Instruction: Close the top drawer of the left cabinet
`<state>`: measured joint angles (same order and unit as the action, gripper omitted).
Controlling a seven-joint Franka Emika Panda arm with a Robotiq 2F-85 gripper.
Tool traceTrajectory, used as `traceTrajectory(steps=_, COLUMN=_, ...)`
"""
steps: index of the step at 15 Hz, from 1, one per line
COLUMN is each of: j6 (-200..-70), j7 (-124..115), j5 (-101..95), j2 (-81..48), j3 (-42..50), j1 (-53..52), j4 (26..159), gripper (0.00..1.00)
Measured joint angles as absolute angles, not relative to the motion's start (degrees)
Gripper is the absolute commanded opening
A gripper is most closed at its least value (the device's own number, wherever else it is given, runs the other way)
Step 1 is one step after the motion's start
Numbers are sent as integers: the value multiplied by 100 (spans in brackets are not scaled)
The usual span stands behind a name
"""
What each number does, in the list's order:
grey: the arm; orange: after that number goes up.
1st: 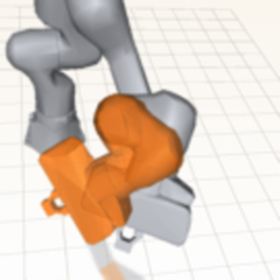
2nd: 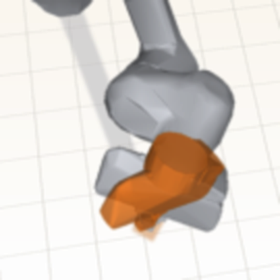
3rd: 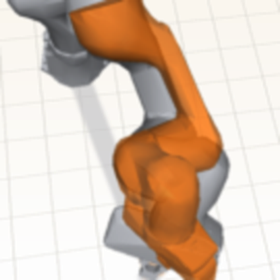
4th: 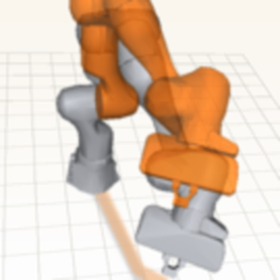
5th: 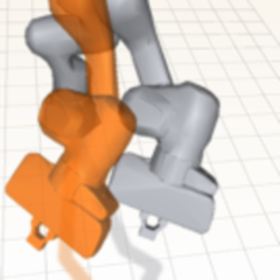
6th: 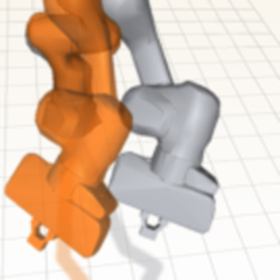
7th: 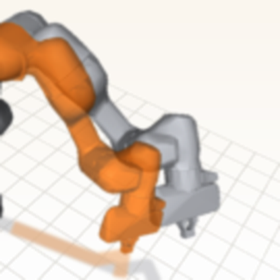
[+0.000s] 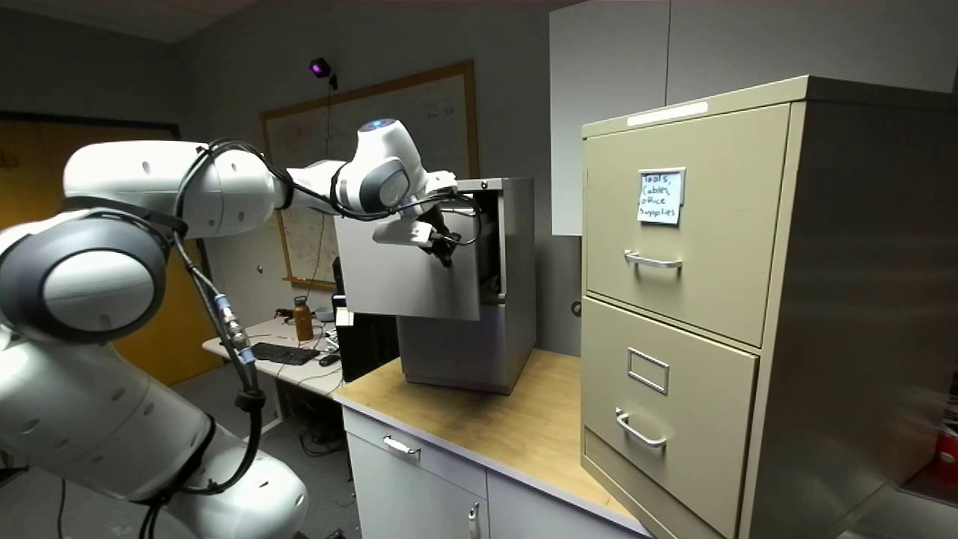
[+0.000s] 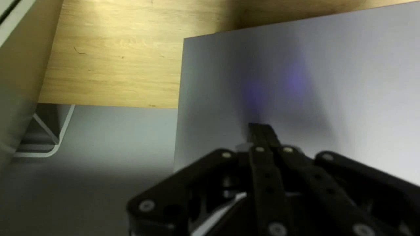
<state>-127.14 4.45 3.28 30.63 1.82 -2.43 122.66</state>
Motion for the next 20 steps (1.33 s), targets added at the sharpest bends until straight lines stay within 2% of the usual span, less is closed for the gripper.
traceTrajectory(steps=12, j6=-14420, j7=429, j5=1371, j2=2702, j3=174, j1=-801, j4=12278, gripper=0)
traceTrajectory(steps=20, j6=-14784, j7=25, j5=1834, j2=1277, j3=-14, j1=-953, j4=10974, gripper=0)
